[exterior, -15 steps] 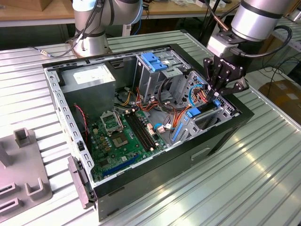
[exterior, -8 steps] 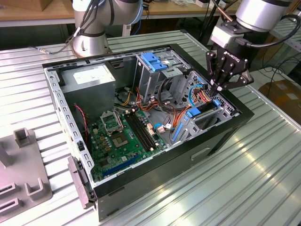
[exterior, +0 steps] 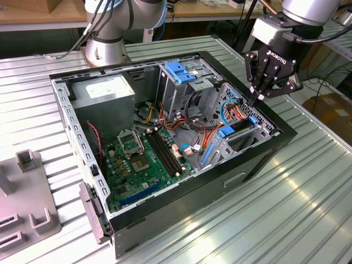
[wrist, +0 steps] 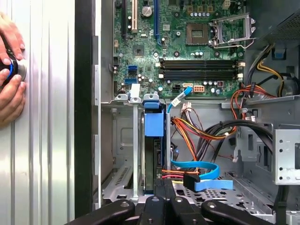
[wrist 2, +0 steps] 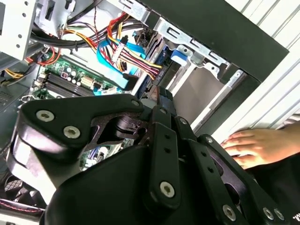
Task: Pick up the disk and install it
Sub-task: 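Insert the second disk wire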
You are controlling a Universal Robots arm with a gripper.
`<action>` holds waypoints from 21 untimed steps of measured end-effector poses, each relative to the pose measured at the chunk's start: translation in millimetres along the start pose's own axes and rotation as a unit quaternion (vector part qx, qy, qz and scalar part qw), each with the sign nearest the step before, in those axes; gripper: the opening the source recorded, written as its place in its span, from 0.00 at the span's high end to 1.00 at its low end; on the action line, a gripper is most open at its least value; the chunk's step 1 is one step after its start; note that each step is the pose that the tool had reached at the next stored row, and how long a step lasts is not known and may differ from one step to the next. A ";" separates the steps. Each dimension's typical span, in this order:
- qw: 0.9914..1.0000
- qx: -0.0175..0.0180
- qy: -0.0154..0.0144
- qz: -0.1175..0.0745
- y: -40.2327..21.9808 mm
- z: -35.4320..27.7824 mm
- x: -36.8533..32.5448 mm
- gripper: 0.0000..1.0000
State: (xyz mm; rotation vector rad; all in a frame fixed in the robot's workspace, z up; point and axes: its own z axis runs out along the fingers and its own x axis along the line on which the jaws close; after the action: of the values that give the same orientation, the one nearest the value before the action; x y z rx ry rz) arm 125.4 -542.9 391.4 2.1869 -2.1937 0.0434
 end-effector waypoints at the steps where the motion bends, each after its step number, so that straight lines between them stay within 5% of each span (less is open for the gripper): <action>1: 1.000 0.000 0.000 0.000 0.4 -0.8 0.1 0.89; 3: 1.000 0.000 0.000 0.000 1.8 -0.8 0.0 0.89; 8: 1.000 0.000 0.006 0.000 4.2 -1.2 -4.7 0.89; 10: 1.000 0.000 0.015 0.000 4.6 -1.3 -8.3 0.89; 13: 1.000 -0.001 0.021 0.000 5.7 -1.6 -12.2 0.89; 18: 1.000 -0.010 0.024 -0.001 6.1 -2.3 -28.1 0.89; 19: 1.000 -0.013 0.028 -0.001 6.1 -2.6 -34.1 0.89; 21: 0.998 -0.022 0.053 -0.001 6.0 -2.8 -42.8 0.89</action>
State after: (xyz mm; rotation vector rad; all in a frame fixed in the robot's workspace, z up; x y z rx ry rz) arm 119.6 -500.0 392.1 2.1118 -2.1162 0.1091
